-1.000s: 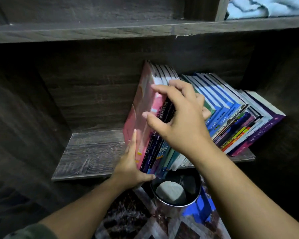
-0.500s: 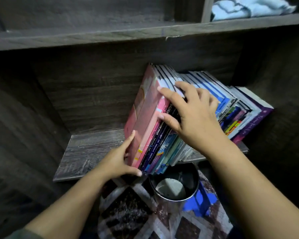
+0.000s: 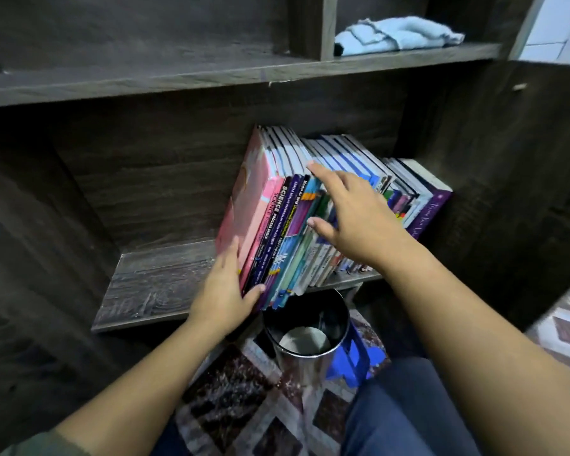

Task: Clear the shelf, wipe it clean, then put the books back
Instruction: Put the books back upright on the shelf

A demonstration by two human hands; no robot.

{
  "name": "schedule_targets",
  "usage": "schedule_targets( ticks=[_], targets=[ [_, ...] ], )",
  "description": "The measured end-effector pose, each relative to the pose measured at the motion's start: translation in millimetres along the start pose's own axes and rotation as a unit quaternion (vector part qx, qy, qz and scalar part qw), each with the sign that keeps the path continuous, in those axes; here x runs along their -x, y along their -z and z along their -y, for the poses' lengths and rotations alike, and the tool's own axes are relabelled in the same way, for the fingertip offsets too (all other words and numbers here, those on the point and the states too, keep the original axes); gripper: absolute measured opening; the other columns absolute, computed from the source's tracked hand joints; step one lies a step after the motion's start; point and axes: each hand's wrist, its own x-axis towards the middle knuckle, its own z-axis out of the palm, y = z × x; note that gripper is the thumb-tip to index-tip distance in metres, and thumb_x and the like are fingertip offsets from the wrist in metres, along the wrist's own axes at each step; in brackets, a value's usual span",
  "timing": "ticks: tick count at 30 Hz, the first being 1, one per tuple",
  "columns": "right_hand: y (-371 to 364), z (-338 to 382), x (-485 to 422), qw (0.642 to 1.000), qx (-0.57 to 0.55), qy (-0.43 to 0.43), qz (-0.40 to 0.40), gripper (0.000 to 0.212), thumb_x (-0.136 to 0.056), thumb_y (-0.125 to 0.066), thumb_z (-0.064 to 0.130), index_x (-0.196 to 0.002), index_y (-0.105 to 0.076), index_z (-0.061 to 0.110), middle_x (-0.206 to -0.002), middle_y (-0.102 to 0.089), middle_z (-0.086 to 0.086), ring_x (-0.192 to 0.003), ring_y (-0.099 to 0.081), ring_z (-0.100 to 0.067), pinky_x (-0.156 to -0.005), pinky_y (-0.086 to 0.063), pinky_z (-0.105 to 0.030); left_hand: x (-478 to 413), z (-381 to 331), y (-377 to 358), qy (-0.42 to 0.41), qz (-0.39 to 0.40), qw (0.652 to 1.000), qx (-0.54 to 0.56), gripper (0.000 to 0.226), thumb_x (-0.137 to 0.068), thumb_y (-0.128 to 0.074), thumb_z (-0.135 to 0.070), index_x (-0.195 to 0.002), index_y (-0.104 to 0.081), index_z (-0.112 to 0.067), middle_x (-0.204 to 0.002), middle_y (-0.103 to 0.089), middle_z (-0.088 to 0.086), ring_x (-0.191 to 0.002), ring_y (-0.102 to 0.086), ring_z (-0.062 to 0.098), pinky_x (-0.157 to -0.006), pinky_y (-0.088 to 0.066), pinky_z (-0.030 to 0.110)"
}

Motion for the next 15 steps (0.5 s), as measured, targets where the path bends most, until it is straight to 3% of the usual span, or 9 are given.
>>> schedule_targets(
  ticks=[3,7,10,13,15],
  targets=[
    [3.6,-9.3,6.0,1.0,0.007,0.027,-0.001,0.083,-0.089,-0.063,0.039,-0.154,-0.011,0.034,-0.14,-0.042,-0.004,-0.129,-0.04,-0.024,-0.105,-0.038,-0.049,-5.1,-35.3,14.5,-0.118,-0.093,0.989,-0.011,0.103,-0.082,-0.074,-0.028,-0.155,-0.002,-0.017,-0.159,-0.02,0.008,-0.144,-0.025,0.024,-0.115,-0.027,0.038],
    [7.4,-13.4,12.6,0.999,0.002,0.044,0.003,0.082,-0.089,-0.063,0.033,-0.154,-0.012,0.031,-0.145,-0.04,-0.003,-0.135,-0.036,-0.021,-0.11,-0.035,-0.048,-13.6,-62.6,24.2,-0.104,-0.075,0.991,-0.034,0.107,-0.081,-0.074,-0.017,-0.154,0.005,-0.012,-0.157,-0.02,0.011,-0.134,-0.039,0.033,-0.103,-0.039,0.044],
    [8.2,-23.9,33.3,0.997,-0.044,0.04,-0.04,0.064,-0.091,-0.06,0.028,-0.149,-0.032,0.026,-0.14,-0.048,0.0,-0.131,-0.04,-0.02,-0.109,-0.036,-0.045,-6.5,-71.2,27.2,-0.1,-0.091,0.989,-0.051,0.11,-0.079,-0.075,-0.021,-0.153,0.005,-0.011,-0.155,-0.019,0.015,-0.139,-0.031,0.034,-0.11,-0.033,0.044],
    [-12.4,-45.3,68.7,0.994,-0.085,0.024,-0.068,0.047,-0.09,-0.057,0.025,-0.136,-0.05,0.021,-0.128,-0.057,-0.002,-0.12,-0.051,-0.026,-0.1,-0.043,-0.047,4.7,-88.7,27.4,-0.213,-0.19,0.95,-0.126,0.091,-0.078,-0.071,-0.026,-0.152,-0.021,-0.006,-0.153,-0.023,0.023,-0.141,-0.024,0.04,-0.115,-0.025,0.051],
    [-39.7,-62.7,92.4,0.996,-0.083,-0.012,-0.025,0.038,-0.089,-0.056,0.026,-0.127,-0.057,0.021,-0.119,-0.061,-0.003,-0.112,-0.055,-0.027,-0.095,-0.047,-0.045,6.4,-101.6,18.2,-0.295,-0.194,0.919,-0.175,0.076,-0.077,-0.069,-0.028,-0.144,-0.04,-0.009,-0.151,-0.031,0.024,-0.14,-0.026,0.041,-0.114,-0.023,0.055]
  ],
)
